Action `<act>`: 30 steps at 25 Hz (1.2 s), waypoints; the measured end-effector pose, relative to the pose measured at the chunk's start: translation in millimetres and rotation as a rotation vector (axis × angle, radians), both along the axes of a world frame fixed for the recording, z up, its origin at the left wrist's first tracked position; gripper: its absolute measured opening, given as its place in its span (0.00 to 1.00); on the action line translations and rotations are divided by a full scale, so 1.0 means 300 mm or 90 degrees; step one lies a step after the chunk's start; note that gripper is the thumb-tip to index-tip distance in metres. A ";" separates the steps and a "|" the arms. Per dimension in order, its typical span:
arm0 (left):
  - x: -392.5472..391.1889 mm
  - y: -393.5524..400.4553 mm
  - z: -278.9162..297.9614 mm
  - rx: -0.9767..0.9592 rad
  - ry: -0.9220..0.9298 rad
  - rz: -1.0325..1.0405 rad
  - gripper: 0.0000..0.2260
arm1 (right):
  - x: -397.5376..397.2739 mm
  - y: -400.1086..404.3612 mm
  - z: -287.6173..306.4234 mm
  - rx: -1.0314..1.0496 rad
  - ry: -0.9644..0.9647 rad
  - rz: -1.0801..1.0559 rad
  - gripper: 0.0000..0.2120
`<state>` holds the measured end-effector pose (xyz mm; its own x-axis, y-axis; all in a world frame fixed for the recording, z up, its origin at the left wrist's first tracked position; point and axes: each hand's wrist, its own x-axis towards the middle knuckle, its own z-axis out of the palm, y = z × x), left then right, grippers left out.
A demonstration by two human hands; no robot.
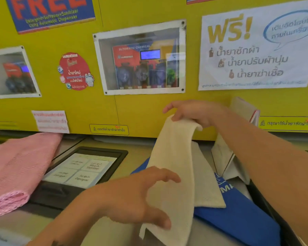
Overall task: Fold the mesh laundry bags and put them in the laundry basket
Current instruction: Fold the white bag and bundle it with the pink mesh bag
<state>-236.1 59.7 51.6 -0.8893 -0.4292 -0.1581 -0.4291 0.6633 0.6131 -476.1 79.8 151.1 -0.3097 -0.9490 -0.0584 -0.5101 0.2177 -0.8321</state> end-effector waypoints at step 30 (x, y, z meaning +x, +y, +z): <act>1.219 -1.194 0.224 -0.076 0.609 0.698 0.12 | 1.002 -1.102 0.031 -0.221 0.185 0.029 0.22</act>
